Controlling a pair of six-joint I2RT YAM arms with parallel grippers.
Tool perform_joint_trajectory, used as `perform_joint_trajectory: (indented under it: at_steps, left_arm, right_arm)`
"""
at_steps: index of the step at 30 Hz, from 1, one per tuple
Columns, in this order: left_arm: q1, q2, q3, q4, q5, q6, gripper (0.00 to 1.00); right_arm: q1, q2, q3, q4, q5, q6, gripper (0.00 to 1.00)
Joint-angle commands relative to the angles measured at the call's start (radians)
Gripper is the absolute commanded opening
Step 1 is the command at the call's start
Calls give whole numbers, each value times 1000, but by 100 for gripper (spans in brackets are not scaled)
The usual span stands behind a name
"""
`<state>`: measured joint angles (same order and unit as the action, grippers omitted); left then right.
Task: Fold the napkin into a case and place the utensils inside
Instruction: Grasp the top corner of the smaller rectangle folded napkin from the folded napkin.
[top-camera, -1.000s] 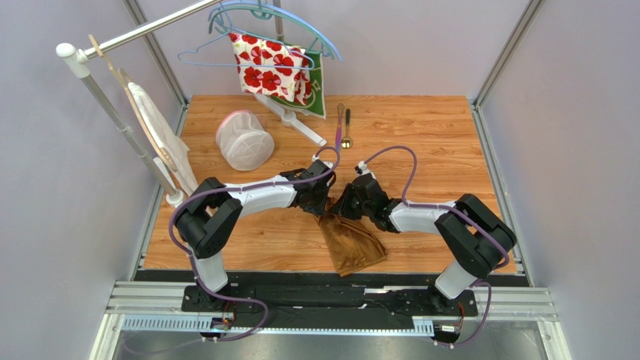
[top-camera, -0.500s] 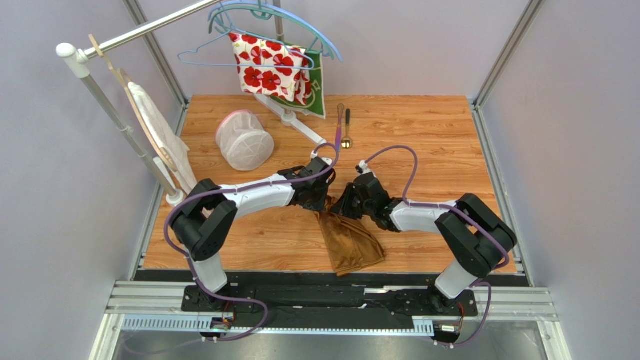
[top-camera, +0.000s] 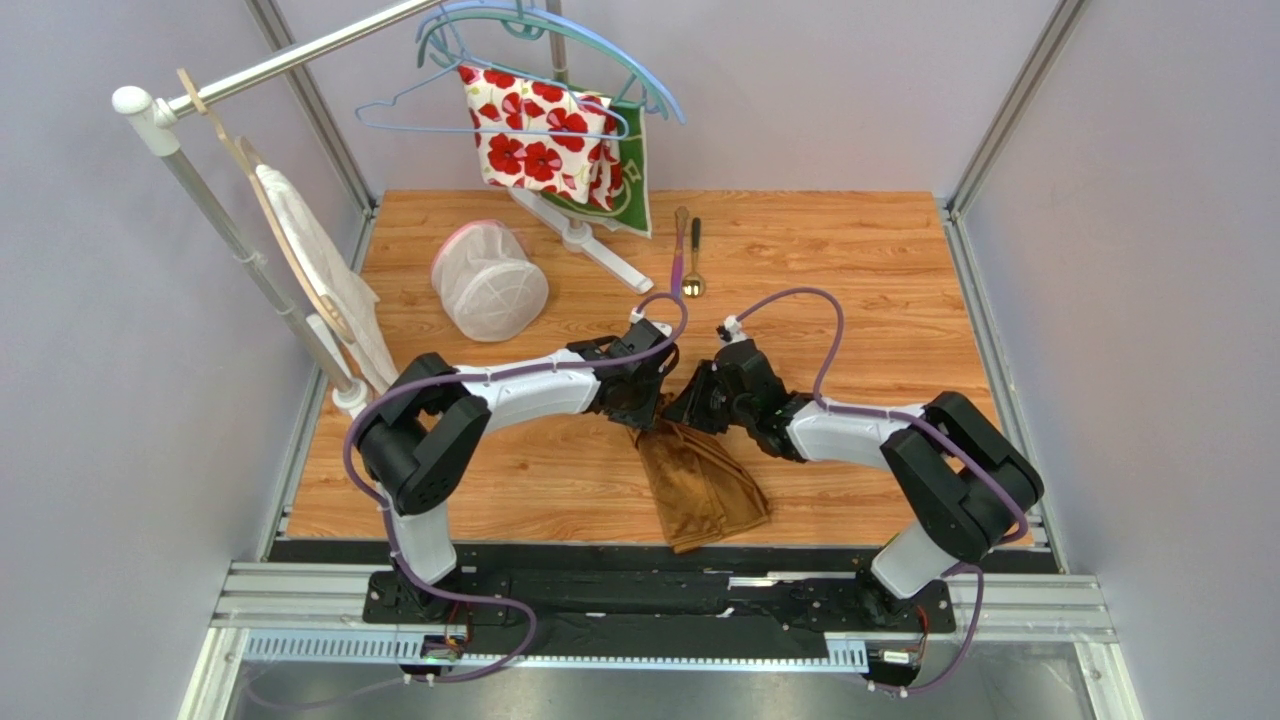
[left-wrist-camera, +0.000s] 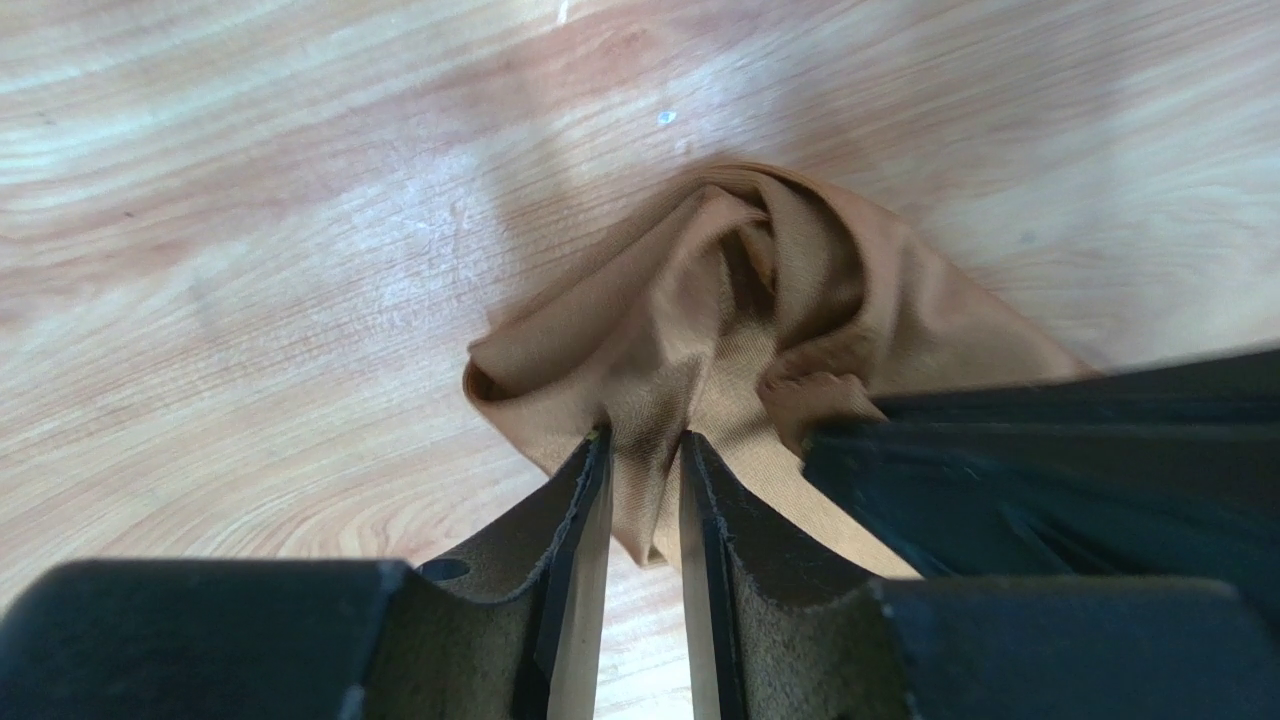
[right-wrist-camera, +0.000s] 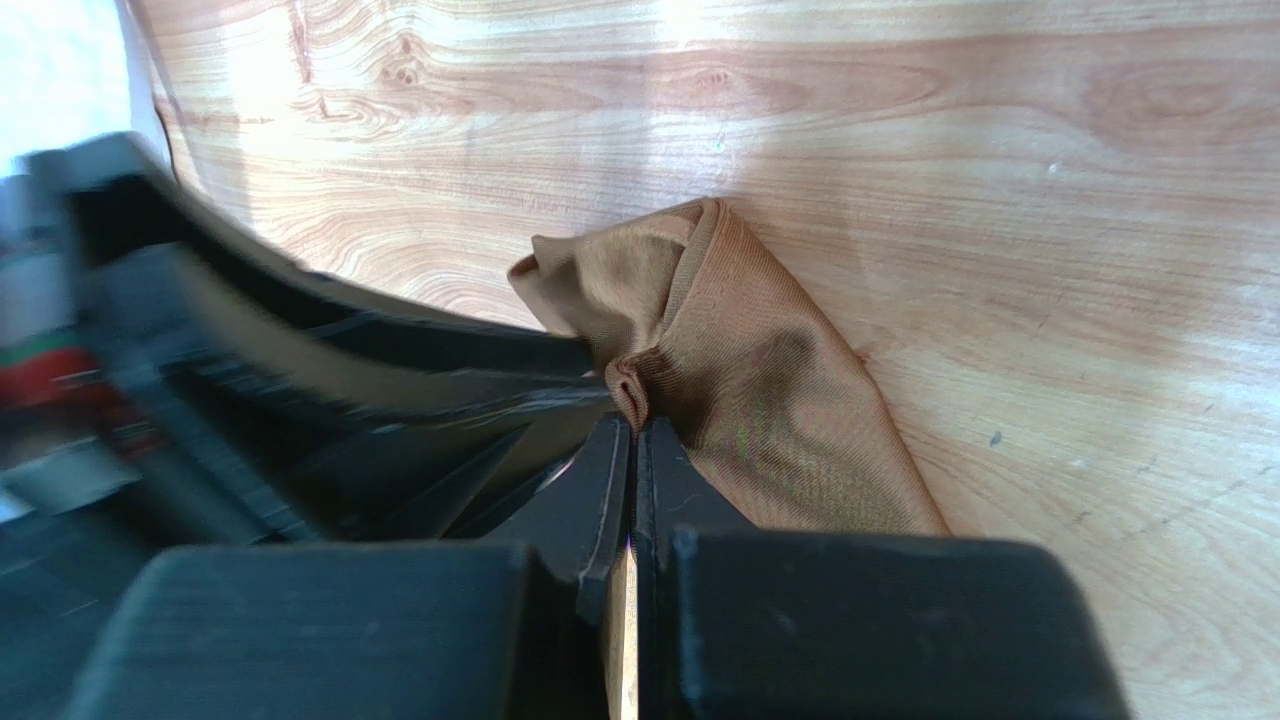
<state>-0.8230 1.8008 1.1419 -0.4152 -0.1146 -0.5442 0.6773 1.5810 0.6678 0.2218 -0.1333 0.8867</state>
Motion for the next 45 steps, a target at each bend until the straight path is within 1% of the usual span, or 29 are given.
perform_joint_trajectory:
  at_steps: [1, 4, 5, 6, 8, 10, 12, 14, 17, 20, 22, 27, 28, 30, 36, 42, 43, 45]
  left_arm:
    - [-4, 28, 50, -26, -37, 21, 30]
    - [-4, 26, 64, -30, -49, 21, 21]
    - [-4, 20, 61, -27, -50, 18, 14]
    - [-4, 12, 56, -14, -46, 10, 11]
    - [-4, -12, 41, -1, -42, 1, 5]
    - [-4, -33, 25, 33, -14, -10, 2]
    - [-4, -41, 9, 61, 18, -10, 0]
    - [-1, -46, -8, 76, 33, -16, 0]
    - [24, -61, -62, 142, 98, -36, 0]
    - [41, -86, -91, 161, 105, -45, 0]
    - [41, -104, -103, 176, 107, -42, 0]
    - [41, -144, -134, 225, 138, -40, 0]
    - [41, -150, -146, 233, 141, -39, 0]
    - [41, -150, -149, 239, 150, -31, 0]
    - [39, -149, -163, 276, 185, -19, 0]
    - [41, -169, -174, 283, 193, -8, 0]
    - [41, -169, -174, 283, 193, -8, 0]
    - [41, -169, -174, 280, 194, -8, 0]
  right_arm:
    - [-4, -21, 23, -4, -12, 33, 0]
    - [-1, -12, 35, -19, -20, 92, 0]
    - [-2, -7, 39, -21, -23, 115, 0]
    - [-1, -7, 39, -24, -23, 135, 0]
    - [-1, -4, 41, -39, -22, 224, 0]
    - [2, 0, 32, -38, -28, 291, 0]
    - [11, 13, 33, -59, -25, 404, 0]
    - [18, 25, 35, -81, -26, 499, 0]
    - [28, 24, 24, -98, -17, 567, 0]
    - [39, 2, -25, -61, 34, 624, 0]
    - [39, 4, -52, -9, 44, 650, 0]
    - [39, 17, -80, 39, 74, 707, 0]
    - [39, 19, -91, 80, 75, 744, 0]
    - [39, 14, -112, 111, 86, 771, 0]
    - [39, 23, -83, 126, 87, 755, 0]
    - [36, 91, -114, 247, 34, 738, 0]
    - [36, 111, -131, 310, 28, 735, 0]
    - [36, 126, -140, 346, 35, 716, 0]
